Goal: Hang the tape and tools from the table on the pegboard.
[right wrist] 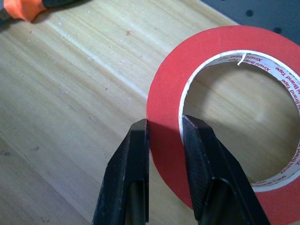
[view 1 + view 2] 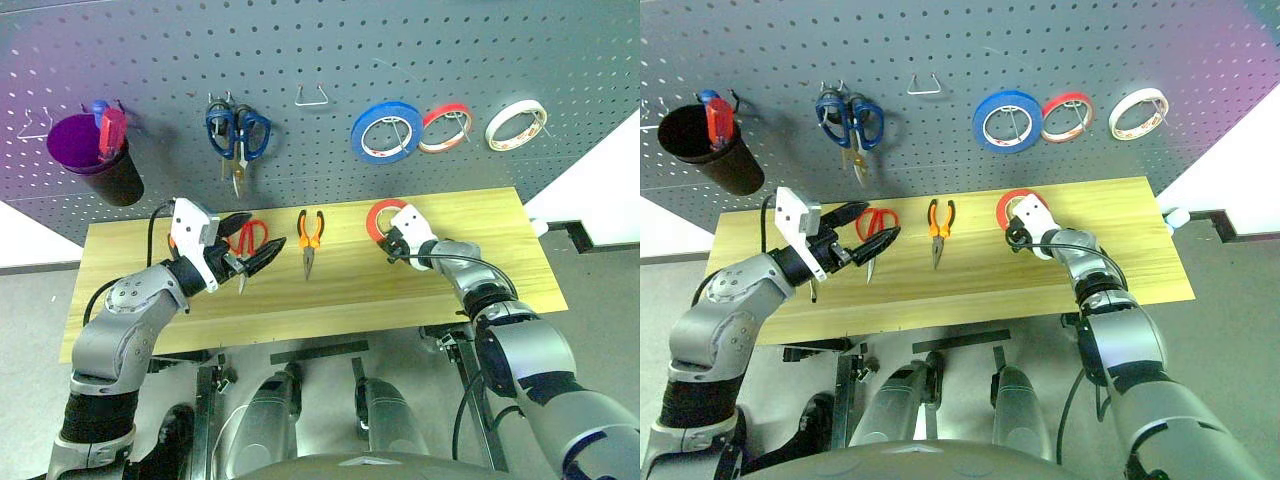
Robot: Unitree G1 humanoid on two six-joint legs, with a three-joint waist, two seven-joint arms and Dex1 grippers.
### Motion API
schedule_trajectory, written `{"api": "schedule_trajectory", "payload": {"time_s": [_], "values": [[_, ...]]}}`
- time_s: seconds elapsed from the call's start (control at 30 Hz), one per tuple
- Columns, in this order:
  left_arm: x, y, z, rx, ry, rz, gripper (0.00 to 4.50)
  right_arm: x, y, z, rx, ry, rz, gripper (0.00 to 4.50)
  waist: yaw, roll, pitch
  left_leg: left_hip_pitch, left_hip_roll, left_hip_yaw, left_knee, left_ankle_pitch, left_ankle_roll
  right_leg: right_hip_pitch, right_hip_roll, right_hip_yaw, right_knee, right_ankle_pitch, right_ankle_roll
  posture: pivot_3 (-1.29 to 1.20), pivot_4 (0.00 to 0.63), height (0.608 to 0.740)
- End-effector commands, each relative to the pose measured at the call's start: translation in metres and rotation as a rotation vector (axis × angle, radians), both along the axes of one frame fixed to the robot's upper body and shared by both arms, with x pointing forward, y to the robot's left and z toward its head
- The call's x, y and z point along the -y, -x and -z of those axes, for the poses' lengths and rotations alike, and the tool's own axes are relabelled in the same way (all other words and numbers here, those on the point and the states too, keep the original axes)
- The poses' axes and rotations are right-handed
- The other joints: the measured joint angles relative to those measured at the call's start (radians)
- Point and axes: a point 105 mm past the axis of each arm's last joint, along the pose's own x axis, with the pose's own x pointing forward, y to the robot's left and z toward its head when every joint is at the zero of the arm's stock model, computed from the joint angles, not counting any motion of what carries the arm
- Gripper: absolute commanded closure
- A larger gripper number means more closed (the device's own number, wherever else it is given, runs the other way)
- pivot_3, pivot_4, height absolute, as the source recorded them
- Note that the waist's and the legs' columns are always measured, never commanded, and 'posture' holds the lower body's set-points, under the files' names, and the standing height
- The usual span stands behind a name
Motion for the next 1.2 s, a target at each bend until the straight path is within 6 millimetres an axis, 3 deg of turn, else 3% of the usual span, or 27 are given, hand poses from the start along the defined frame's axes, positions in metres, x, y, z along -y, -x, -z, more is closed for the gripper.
{"api": "schedule_trajectory", "payload": {"time_s": [0.03, 0.23, 0.57, 0.73, 1.2], "values": [[0.006, 0.016, -0.011, 0.019, -0.007, 0.100, 0.00, 0.005, -0.003, -0.011, 0.046, -0.027, 0.010, 3.82, -0.001, 0.000, 0.000, 0.000, 0.000, 0.000, 0.000, 0.000, 0.000, 0.000, 0.000, 0.000, 0.000, 0.000, 0.000, 0.03, 0.271, 0.740], [0.013, 0.019, -0.024, 0.035, -0.006, 0.152, 0.00, 0.007, -0.004, -0.021, 0.068, -0.073, -0.004, 3.82, 0.000, 0.000, 0.000, 0.000, 0.000, 0.000, 0.002, 0.001, -0.001, 0.000, 0.000, 0.000, 0.001, 0.000, 0.000, 0.03, 0.264, 0.740], [0.008, 0.013, -0.030, 0.061, -0.019, 0.151, 0.00, 0.035, 0.007, -0.027, 0.084, -0.166, 0.018, 3.82, 0.001, 0.000, -0.001, 0.000, 0.000, 0.000, 0.002, 0.001, -0.001, 0.001, 0.001, -0.001, 0.001, 0.000, 0.000, -0.01, 0.225, 0.740], [0.014, 0.006, -0.035, 0.080, -0.004, 0.176, 0.00, 0.046, 0.016, -0.026, 0.088, -0.186, 0.024, 3.82, -0.002, -0.001, -0.002, 0.000, 0.000, 0.000, 0.004, 0.001, -0.001, 0.001, 0.001, -0.001, 0.002, 0.000, 0.000, -0.05, 0.211, 0.740], [0.034, 0.004, -0.036, 0.056, 0.044, 0.295, 0.00, 0.068, 0.033, -0.052, 0.166, -0.404, 0.143, 3.82, -0.010, 0.000, -0.006, 0.000, 0.001, 0.001, 0.010, 0.001, -0.001, 0.003, 0.002, -0.001, 0.004, 0.001, 0.001, -0.12, 0.185, 0.740]]}}
